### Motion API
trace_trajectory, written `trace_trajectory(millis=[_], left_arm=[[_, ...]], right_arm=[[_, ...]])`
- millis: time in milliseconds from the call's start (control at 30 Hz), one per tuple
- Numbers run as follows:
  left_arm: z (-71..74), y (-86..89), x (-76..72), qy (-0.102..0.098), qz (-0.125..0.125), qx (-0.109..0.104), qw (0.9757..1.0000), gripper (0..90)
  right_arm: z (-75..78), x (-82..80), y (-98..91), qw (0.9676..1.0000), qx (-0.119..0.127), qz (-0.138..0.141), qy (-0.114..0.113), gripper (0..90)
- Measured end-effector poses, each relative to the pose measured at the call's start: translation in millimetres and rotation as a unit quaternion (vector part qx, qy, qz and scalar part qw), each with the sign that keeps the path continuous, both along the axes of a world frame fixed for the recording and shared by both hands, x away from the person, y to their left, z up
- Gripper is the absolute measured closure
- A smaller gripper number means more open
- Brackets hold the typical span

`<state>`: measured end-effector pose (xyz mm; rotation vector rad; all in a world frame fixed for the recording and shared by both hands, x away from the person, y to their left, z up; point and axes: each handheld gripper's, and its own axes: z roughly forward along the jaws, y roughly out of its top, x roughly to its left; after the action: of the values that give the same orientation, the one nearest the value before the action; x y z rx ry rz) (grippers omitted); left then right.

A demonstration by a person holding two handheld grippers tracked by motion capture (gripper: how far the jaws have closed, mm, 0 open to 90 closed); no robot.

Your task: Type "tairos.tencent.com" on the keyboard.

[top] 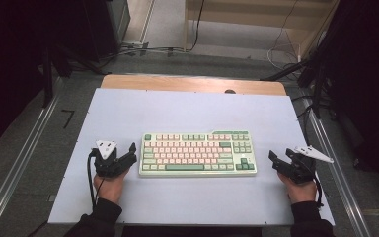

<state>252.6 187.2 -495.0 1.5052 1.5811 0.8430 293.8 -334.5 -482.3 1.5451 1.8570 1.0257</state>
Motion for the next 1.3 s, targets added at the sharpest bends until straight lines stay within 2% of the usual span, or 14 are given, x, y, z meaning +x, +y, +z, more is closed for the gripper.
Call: trace_trajectory(millis=[767,1300], left_arm=[[1.2,-2.9,-1.6,0.000,-0.008,0.003,1.0000,30.6],[3.6,-6.9,-4.5,0.003,-0.019,-0.007,0.9998,32.0]], right_arm=[[1.5,-2.4,7.1,1.0000,0.003,0.009,-0.001,29.9],[2.3,-2.0,15.0,0.9998,0.005,0.021,-0.003,31.4]])
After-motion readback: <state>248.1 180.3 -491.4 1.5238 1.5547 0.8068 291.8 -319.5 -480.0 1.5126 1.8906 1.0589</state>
